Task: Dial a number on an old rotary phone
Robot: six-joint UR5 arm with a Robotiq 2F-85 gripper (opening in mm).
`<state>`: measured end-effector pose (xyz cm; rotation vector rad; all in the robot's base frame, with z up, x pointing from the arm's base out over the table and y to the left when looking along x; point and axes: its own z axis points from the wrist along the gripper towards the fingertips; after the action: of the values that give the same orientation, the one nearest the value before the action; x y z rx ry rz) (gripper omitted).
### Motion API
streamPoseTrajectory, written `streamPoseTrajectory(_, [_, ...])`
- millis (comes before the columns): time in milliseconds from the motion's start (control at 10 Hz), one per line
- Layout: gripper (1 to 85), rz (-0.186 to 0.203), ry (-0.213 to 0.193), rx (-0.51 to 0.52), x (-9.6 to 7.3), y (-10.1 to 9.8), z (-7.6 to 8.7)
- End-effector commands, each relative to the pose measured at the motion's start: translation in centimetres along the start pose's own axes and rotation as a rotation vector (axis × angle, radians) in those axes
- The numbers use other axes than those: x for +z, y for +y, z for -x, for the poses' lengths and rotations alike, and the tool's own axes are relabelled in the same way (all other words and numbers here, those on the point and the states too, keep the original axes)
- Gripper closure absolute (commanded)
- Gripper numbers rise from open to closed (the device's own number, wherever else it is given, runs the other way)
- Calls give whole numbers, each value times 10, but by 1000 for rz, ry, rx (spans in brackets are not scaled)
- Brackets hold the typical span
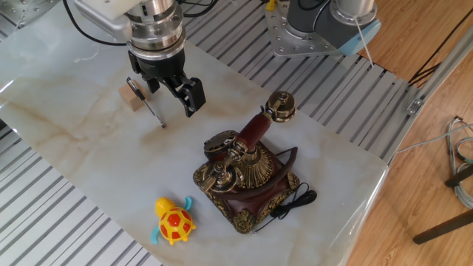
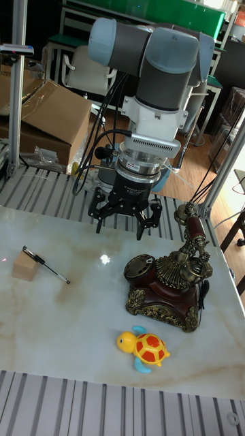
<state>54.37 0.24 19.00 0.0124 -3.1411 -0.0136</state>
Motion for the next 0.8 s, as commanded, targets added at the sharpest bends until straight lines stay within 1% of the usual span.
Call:
streamPoseTrajectory(0, [843, -61, -126, -121, -2, -11, 34])
streamPoseTrajectory(700, [843, -66, -127, -128, -1, -12, 33])
